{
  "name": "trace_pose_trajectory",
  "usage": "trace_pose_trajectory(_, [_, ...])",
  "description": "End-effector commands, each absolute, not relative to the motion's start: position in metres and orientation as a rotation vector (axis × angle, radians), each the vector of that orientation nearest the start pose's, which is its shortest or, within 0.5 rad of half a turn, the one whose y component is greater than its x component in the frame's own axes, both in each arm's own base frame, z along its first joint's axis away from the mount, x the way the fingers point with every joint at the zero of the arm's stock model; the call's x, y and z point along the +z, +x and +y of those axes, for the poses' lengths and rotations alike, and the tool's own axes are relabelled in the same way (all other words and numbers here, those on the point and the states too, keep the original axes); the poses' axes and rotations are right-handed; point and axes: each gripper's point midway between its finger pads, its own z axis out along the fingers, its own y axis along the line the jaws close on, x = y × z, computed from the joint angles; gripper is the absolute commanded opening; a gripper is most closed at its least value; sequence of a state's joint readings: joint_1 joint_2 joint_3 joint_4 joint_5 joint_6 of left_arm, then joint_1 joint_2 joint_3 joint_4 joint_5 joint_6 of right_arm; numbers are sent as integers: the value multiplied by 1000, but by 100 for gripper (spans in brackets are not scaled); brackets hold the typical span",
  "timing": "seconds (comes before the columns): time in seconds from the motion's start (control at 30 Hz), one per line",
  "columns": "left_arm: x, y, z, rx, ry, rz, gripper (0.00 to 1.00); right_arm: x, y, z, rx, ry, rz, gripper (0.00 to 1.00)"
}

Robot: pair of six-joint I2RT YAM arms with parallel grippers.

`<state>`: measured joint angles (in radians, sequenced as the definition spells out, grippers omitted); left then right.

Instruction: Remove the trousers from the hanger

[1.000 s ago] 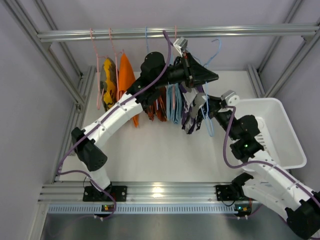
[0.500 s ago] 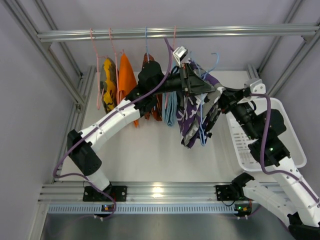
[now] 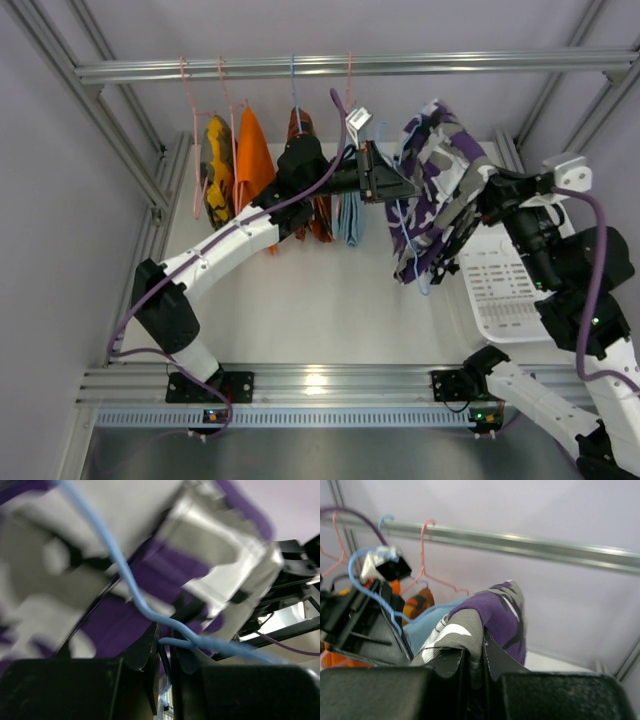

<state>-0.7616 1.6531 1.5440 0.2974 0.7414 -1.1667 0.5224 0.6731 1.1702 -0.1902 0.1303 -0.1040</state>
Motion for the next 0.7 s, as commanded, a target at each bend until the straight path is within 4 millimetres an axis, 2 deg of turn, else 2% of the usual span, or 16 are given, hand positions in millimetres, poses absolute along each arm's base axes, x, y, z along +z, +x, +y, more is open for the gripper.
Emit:
trace_pose_trajectory(0.0, [403,256,-430,-1903,443,1797,0,642,121,23,279,-46,700,0])
trace_pose_trajectory(0.13, [393,261,-436,-1891,448,1823,0,667,94,5,256,-16,618,0])
trace_pose_trajectory(0.4, [372,266,-443,-1846,434,1885,0,702,60,-16,205,14,510,0])
trace_pose_trajectory(0.43, [370,267,-443,-1841,427,1893,0,709,50,-20,210,20,487,0])
trace_pose_trajectory(0.57, [364,270,-445,-1818,411,1919,0,719,38,-19,232,7,462,0])
trace_pose_trajectory(0.67, [362,273,-445,-1806,402,1922,0,721,36,-27,185,31,460,0])
